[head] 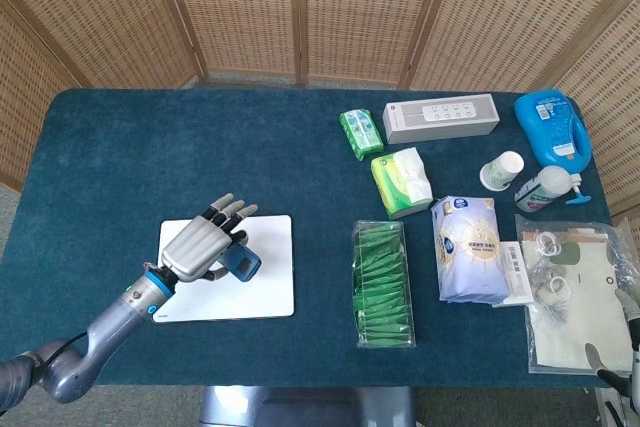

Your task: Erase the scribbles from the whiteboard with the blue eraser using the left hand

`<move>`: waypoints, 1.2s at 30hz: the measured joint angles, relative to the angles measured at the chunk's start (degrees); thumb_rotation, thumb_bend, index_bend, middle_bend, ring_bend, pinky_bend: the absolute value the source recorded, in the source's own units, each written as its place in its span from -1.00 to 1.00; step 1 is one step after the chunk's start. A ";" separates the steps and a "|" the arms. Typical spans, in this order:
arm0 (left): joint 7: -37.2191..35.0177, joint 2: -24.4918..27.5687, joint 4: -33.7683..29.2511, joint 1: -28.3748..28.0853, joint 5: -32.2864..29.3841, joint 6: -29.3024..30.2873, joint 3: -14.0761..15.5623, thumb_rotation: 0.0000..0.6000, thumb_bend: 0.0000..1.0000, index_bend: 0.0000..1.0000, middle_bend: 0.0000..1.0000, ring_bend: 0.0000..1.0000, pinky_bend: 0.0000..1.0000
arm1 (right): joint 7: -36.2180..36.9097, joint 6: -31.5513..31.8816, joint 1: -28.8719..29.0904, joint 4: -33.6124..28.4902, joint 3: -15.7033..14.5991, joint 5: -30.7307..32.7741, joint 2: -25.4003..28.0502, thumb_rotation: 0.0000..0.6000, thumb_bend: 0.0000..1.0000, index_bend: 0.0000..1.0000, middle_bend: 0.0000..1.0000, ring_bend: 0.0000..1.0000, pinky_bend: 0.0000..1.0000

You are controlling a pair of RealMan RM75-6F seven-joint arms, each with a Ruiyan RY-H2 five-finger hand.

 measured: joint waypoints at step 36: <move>4.14 -6.41 3.97 -5.69 -7.24 -4.32 -2.71 1.00 -0.44 -0.90 -1.00 -1.00 -1.00 | -1.36 2.63 -1.43 -1.70 0.04 -0.87 1.24 1.00 -0.51 -0.75 -0.76 -1.00 -0.92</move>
